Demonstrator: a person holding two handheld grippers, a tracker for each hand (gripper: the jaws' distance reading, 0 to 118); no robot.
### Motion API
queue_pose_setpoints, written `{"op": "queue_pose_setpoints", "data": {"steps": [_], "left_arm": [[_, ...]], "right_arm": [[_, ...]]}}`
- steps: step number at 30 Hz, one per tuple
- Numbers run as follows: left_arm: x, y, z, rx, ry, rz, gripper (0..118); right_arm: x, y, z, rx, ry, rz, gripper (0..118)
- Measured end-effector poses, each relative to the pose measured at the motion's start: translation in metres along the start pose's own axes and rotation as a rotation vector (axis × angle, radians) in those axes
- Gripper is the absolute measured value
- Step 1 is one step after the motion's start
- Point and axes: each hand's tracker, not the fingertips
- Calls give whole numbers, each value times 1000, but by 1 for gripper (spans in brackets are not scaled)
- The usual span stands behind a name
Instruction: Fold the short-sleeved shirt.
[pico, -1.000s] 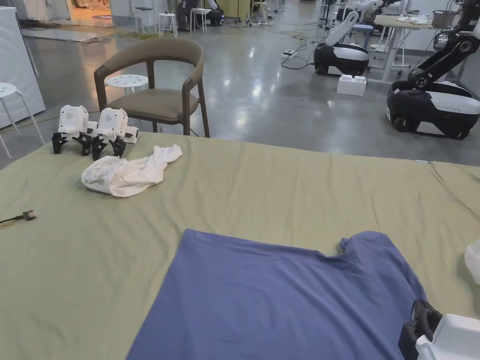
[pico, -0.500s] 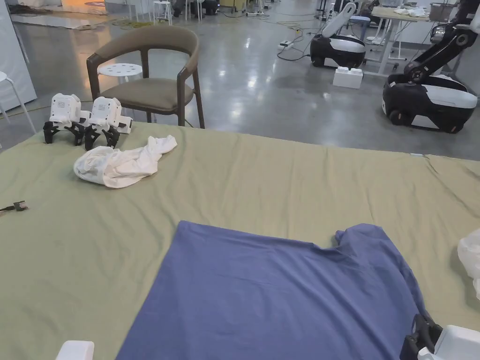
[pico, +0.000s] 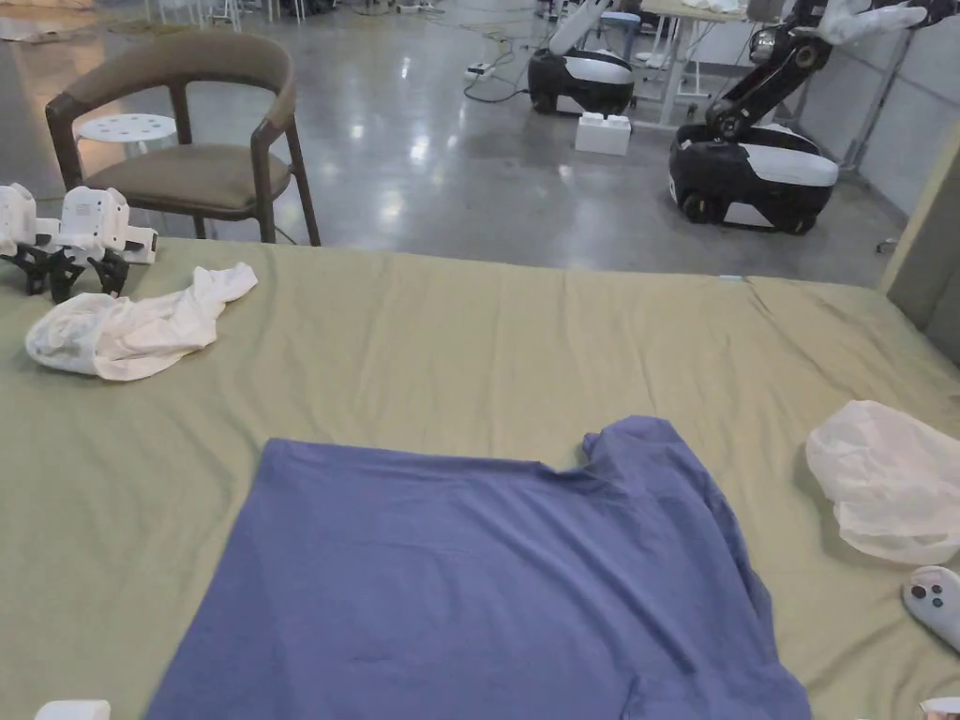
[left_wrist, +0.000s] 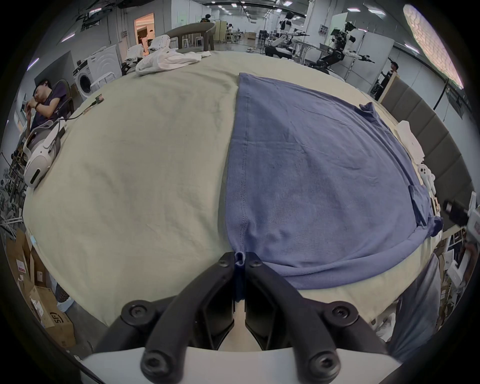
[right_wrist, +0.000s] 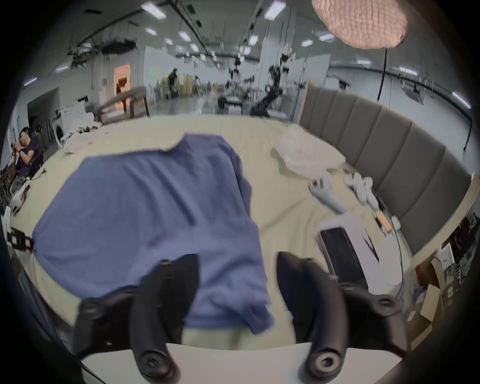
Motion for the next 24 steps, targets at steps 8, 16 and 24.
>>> {"op": "queue_pose_setpoints", "data": {"steps": [8,16,24], "left_arm": [[16,-7,25,28,3,4,1],[20,-7,31,38,-1,16,1],[19,1,50,131,-32,44,1]], "right_arm": [[7,-33,-24,-153,98,-3,62],[0,-29,-36,-165,127,16,7],[2,-12,5,-110,95,34,6]]}}
